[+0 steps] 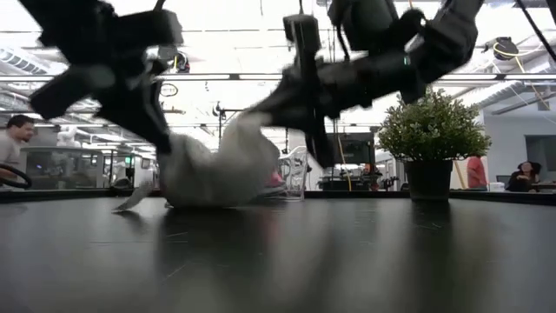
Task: Fold microfiber towels
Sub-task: Put the folded gray towel into the transparent bin
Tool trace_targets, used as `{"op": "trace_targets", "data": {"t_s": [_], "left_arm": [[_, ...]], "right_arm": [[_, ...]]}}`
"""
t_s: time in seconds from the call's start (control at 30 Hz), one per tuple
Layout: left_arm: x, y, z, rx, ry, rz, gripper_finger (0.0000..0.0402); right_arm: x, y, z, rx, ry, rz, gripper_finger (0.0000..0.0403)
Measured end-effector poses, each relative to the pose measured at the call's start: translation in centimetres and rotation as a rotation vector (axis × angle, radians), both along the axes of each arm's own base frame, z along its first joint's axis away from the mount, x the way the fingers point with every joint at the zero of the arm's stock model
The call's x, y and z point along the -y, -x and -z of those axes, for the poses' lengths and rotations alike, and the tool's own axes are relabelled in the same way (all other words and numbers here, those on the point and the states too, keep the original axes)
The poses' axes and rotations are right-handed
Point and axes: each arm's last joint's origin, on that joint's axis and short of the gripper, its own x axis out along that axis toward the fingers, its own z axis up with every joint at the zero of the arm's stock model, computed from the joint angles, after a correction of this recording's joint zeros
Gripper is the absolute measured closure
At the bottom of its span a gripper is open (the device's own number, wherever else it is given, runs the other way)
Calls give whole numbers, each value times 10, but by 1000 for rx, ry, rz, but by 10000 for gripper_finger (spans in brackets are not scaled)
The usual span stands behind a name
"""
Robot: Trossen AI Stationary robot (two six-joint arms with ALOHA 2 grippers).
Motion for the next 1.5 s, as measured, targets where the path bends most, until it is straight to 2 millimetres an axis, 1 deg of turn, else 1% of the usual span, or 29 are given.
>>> {"op": "trace_targets", "data": {"t_s": [0.1, 0.17, 0.23, 0.3, 0.37, 0.47, 0.53, 0.6, 0.7, 0.77, 0.83, 0.93, 1.07, 1.17, 1.23, 1.4, 1.5], "left_arm": [[-1, -7, -24, -9, -29, -15, 389], [-5, -14, -39, -5, -35, -21, 389], [-12, -20, -55, -6, -67, -42, 389], [-23, -27, -71, -1, -112, -70, 389], [-37, -32, -83, -24, -163, -95, 389], [-62, -39, -101, -60, -214, -130, 389], [-81, -40, -109, -110, -240, -159, 389], [-101, -41, -116, -140, -273, -199, 389], [-131, -41, -124, -184, -336, -251, 389], [-152, -40, -127, -217, -352, -280, 389], [-172, -38, -127, -242, -360, -318, 389], [-200, -34, -127, -260, -349, -372, 388], [-226, -33, -115, -203, -242, -380, 389], [-234, -32, -100, -164, -191, -387, 382], [-235, -30, -83, -168, -165, -379, 378], [-223, -18, -41, -219, -66, -377, 385], [-213, -14, -22, -214, -18, -371, 389]], "right_arm": [[6, 2, -29, 40, 41, 15, 399], [13, 2, -53, 63, 89, 16, 399], [21, 0, -78, 85, 152, 18, 399], [31, -1, -99, 83, 209, 3, 399], [43, -5, -119, 88, 265, -3, 399], [63, -9, -143, 96, 356, -7, 399], [78, -10, -155, 102, 398, -2, 399], [94, -9, -161, 113, 424, 22, 399], [119, -4, -162, 97, 436, 76, 399], [133, 0, -158, 68, 433, 112, 399], [146, 2, -148, 33, 425, 139, 399], [158, 0, -129, -27, 425, 151, 399], [171, -5, -108, -78, 430, 155, 399], [179, -8, -91, -121, 422, 137, 399], [184, -10, -82, -147, 414, 139, 399], [191, -11, -62, -214, 415, 122, 399], [194, -11, -53, -237, 399, 107, 399]]}}
